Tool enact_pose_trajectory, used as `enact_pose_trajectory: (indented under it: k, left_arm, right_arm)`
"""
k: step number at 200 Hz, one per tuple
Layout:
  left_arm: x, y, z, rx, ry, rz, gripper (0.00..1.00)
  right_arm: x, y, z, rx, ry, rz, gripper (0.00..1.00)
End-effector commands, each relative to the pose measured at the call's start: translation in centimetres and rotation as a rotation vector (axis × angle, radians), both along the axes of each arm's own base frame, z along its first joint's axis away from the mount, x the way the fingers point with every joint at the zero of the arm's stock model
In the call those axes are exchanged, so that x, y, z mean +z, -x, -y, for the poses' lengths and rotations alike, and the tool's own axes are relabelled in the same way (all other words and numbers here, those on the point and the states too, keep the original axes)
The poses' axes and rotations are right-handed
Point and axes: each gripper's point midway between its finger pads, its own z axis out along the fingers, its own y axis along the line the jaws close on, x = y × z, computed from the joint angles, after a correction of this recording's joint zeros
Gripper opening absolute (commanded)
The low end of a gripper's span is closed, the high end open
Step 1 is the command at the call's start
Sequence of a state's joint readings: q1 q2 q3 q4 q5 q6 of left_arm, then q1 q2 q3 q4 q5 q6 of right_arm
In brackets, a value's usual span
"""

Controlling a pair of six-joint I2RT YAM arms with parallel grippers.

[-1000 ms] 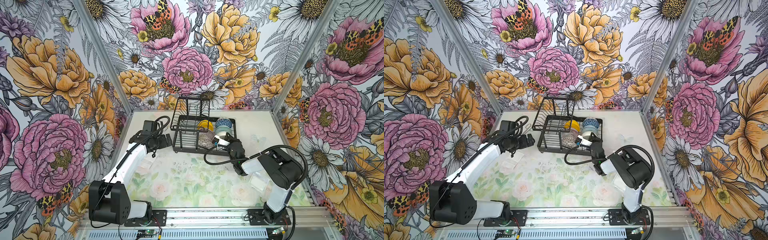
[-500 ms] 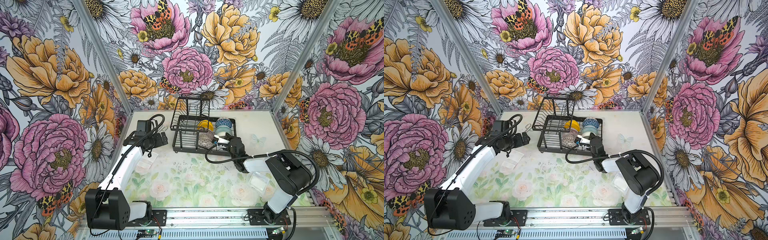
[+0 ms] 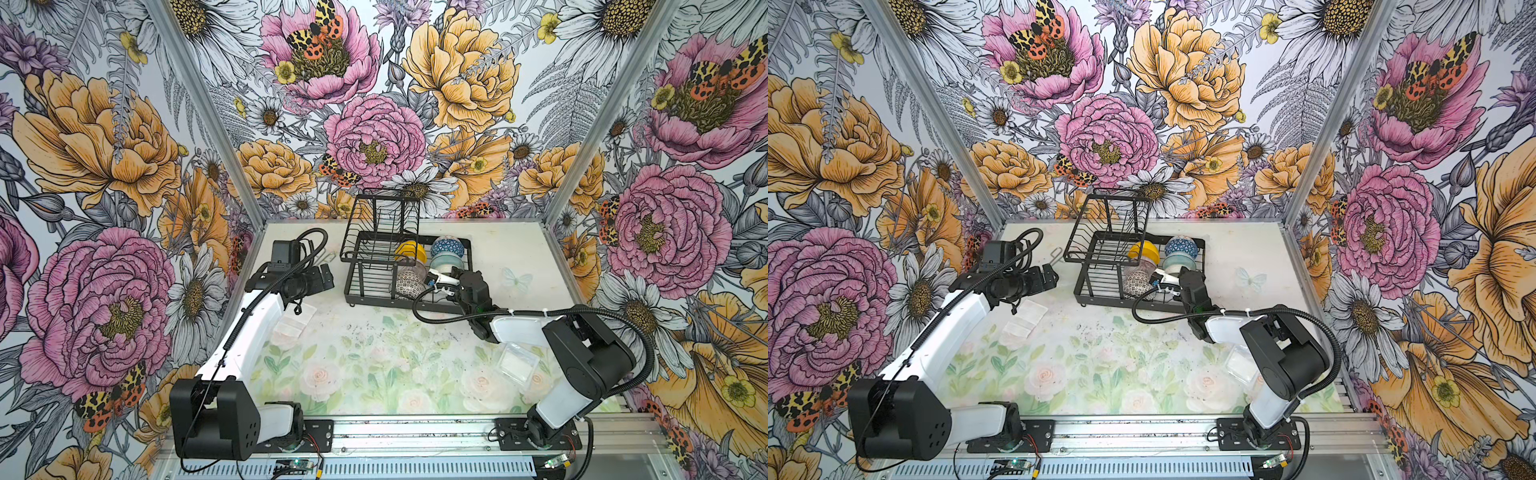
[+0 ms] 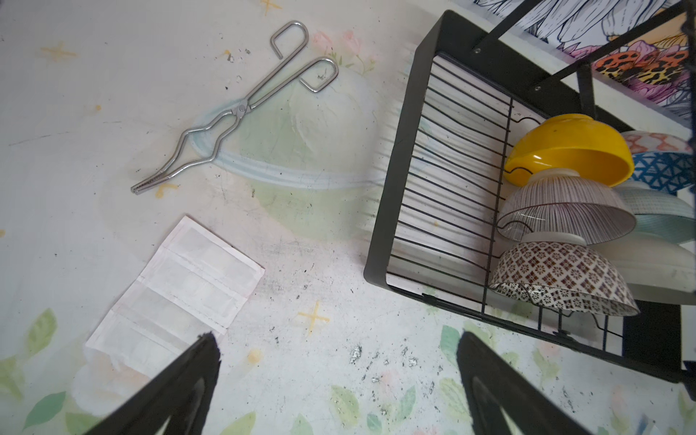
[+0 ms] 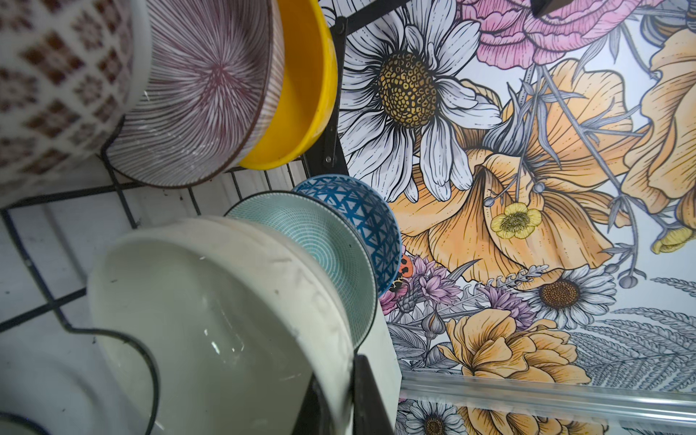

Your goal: Load the bowls into the dish rack

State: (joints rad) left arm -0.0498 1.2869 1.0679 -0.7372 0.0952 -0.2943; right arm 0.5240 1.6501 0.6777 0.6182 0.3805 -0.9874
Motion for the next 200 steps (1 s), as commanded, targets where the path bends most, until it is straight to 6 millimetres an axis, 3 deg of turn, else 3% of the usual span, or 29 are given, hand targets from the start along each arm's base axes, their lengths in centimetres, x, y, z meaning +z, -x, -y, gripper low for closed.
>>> enact_pose_trajectory:
  k: [1, 83, 200]
  left_arm:
    - [0.7, -0.5, -0.2, -0.013, -0.001, 0.014, 0.99]
    - [0.8, -1.7, -0.5, -0.018, 0.003, -0.003, 0.99]
    - [1.0, -2.7, -0.4, -0.025, 0.004, -0.006, 0.99]
  right_arm:
    - [-0.5, 0.4, -1.2, 0.023, 0.011, -0.012, 0.00]
    - [0.4, 0.3, -1.9, -0.055, 0.095, 0.247, 0.00]
    - [1.7, 0.7, -1.4, -0.089, -0.065, 0.193, 0.00]
